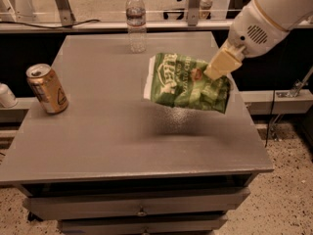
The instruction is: Pick green jalapeno chip bag
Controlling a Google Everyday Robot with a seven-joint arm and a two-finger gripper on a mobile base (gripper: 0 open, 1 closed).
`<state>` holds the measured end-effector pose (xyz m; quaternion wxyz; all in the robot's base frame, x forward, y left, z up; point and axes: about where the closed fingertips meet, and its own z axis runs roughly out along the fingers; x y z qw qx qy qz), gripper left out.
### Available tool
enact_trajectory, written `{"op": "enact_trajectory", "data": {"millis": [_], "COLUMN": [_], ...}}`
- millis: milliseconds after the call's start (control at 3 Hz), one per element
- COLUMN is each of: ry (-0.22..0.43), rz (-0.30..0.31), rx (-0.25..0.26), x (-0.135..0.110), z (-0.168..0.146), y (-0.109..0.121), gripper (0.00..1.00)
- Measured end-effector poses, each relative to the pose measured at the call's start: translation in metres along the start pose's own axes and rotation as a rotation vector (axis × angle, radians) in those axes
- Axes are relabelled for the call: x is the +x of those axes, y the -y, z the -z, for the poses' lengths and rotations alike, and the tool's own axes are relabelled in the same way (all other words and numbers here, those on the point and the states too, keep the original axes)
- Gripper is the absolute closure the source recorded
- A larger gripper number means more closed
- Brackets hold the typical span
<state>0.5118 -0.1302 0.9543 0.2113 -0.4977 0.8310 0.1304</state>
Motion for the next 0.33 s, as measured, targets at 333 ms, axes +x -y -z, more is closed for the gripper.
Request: {"op": "enact_trajectory", "data": {"millis": [333], "ry": [0.016], "rz": [0.008], "rx": [0.018], "x": [-0.0064], "z": [0.0086], "y": [0.0017], "gripper": [1.00]}}
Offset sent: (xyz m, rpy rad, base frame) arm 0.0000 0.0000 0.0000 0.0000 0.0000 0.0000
